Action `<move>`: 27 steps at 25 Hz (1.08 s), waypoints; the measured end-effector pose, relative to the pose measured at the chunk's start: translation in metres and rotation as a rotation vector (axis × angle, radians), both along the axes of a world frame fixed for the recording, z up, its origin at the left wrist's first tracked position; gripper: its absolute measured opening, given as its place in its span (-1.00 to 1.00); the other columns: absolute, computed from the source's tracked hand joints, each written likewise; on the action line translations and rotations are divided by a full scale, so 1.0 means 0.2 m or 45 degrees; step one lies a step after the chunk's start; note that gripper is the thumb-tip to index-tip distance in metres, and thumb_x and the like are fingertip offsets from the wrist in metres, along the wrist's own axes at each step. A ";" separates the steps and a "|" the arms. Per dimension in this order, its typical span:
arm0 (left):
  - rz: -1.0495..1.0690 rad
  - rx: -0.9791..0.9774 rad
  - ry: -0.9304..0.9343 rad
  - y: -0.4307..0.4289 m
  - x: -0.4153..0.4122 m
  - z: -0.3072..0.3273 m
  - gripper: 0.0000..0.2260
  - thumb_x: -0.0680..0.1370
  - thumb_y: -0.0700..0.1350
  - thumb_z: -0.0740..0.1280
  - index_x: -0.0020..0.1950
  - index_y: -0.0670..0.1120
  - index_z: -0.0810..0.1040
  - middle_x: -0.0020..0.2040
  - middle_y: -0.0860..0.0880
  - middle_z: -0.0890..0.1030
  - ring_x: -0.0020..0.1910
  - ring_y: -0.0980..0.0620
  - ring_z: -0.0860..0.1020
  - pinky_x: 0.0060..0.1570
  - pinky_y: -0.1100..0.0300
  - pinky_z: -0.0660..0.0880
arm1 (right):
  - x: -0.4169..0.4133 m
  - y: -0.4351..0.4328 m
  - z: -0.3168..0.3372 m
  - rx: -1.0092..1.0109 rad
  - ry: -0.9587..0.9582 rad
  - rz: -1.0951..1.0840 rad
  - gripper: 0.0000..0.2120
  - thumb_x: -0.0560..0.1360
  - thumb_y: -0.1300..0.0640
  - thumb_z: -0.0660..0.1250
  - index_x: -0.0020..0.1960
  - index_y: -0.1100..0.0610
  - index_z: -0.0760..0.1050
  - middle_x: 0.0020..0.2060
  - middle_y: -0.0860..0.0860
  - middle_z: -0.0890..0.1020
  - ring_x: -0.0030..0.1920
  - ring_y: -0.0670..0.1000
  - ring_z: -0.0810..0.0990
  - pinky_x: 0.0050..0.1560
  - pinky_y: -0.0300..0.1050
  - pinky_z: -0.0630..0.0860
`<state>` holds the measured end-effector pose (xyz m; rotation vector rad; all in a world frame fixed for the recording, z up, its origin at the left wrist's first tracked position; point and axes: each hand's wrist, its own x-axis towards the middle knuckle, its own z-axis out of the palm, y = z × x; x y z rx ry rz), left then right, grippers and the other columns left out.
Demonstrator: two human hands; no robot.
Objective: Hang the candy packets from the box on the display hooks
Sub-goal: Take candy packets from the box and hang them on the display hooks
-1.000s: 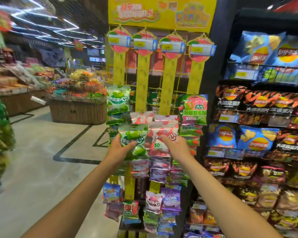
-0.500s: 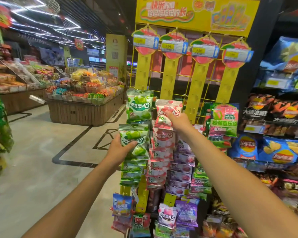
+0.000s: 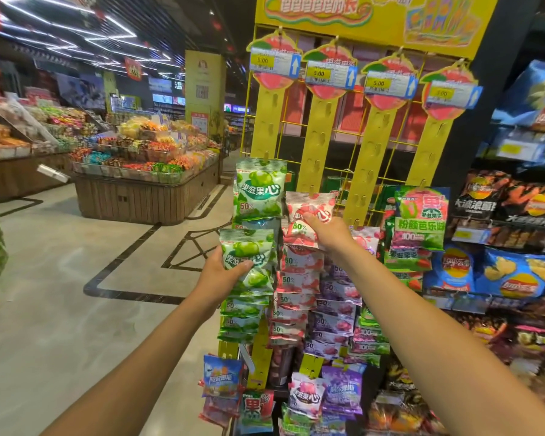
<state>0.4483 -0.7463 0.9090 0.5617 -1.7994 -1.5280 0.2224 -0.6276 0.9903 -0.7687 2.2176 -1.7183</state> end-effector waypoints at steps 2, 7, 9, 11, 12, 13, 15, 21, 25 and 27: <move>-0.005 0.001 0.005 0.00 0.00 -0.01 -0.72 0.59 -0.09 0.48 0.24 0.15 0.53 0.18 0.12 0.69 0.14 0.08 0.67 0.08 0.05 0.65 | 0.02 0.00 -0.02 -0.038 0.005 0.023 -0.57 0.54 -0.21 0.44 -0.03 0.19 0.54 -0.32 0.07 0.49 -0.27 0.06 0.45 -0.20 -0.05 0.34; 0.000 -0.015 0.018 0.02 -0.03 -0.02 -0.73 0.60 -0.11 0.47 0.25 0.11 0.52 0.16 0.15 0.66 0.10 0.19 0.62 -0.15 0.30 0.55 | 0.05 0.03 -0.07 -0.091 -0.045 0.051 -0.64 0.48 -0.18 0.52 -0.19 0.09 0.51 -0.34 0.01 0.56 -0.29 0.02 0.53 -0.18 -0.09 0.46; -0.011 -0.004 0.030 0.03 -0.04 -0.03 -0.72 0.61 -0.11 0.46 0.26 0.11 0.50 0.16 0.16 0.64 0.08 0.22 0.61 -0.18 0.31 0.54 | 0.07 0.08 -0.09 -0.124 -0.121 0.112 -0.68 0.47 -0.10 0.56 -0.19 0.08 0.51 -0.37 -0.03 0.57 -0.38 -0.05 0.54 -0.32 -0.19 0.49; -0.022 0.008 0.044 0.04 -0.06 -0.04 -0.72 0.60 -0.11 0.47 0.25 0.11 0.51 0.17 0.15 0.65 0.09 0.20 0.62 -0.16 0.30 0.55 | 0.10 0.13 -0.12 -0.158 -0.231 0.205 -0.73 0.47 0.02 0.58 -0.06 0.20 0.60 -0.25 0.00 0.71 -0.31 -0.06 0.68 -0.35 -0.19 0.58; -0.029 0.014 0.047 0.04 -0.06 -0.06 -0.71 0.60 -0.10 0.47 0.26 0.12 0.51 0.19 0.13 0.66 0.13 0.17 0.63 -0.11 0.25 0.58 | 0.11 0.16 -0.15 -0.154 -0.272 0.238 -0.71 0.47 0.07 0.58 0.04 0.25 0.63 -0.14 0.06 0.76 -0.20 0.00 0.75 -0.25 -0.13 0.66; -0.028 0.027 0.046 0.04 -0.07 -0.07 -0.69 0.59 -0.08 0.49 0.28 0.13 0.51 0.21 0.12 0.66 0.16 0.13 0.64 -0.04 0.18 0.61 | 0.11 0.17 -0.18 -0.136 -0.294 0.251 -0.67 0.48 0.10 0.58 0.12 0.28 0.63 -0.06 0.11 0.77 -0.09 0.07 0.77 -0.12 -0.06 0.71; -0.045 0.040 0.047 0.04 -0.08 -0.08 -0.66 0.58 -0.06 0.50 0.30 0.16 0.51 0.23 0.13 0.67 0.21 0.08 0.64 0.08 0.05 0.63 | 0.11 0.21 -0.24 -0.114 -0.327 0.256 -0.65 0.49 0.13 0.56 0.17 0.31 0.62 -0.04 0.17 0.77 -0.03 0.13 0.77 0.01 -0.03 0.71; -0.095 0.017 0.077 0.08 -0.13 -0.04 -0.57 0.58 -0.04 0.50 0.40 0.08 0.46 0.30 0.12 0.60 0.28 0.06 0.58 0.02 0.18 0.55 | 0.12 0.30 -0.29 -0.029 -0.331 0.256 -0.67 0.49 0.09 0.55 0.09 0.33 0.65 -0.08 0.19 0.76 -0.07 0.11 0.78 -0.17 -0.20 0.69; -0.110 -0.005 0.125 0.06 -0.16 0.04 -0.30 0.56 0.04 0.51 0.60 -0.04 0.28 0.49 0.08 0.42 0.46 0.02 0.41 0.21 0.05 0.50 | 0.15 0.32 -0.23 -0.016 -0.204 0.285 -0.76 0.51 0.08 0.53 0.05 0.24 0.69 -0.11 0.14 0.77 -0.09 0.09 0.78 -0.17 -0.20 0.68; -0.118 -0.027 0.148 0.05 -0.17 0.12 -0.32 0.55 0.03 0.52 0.59 -0.02 0.31 0.48 0.07 0.46 0.43 -0.01 0.47 0.31 -0.07 0.54 | 0.17 0.31 -0.15 -0.072 -0.146 0.299 -0.79 0.52 0.09 0.52 0.03 0.23 0.69 -0.10 0.14 0.77 -0.09 0.08 0.78 -0.09 -0.13 0.71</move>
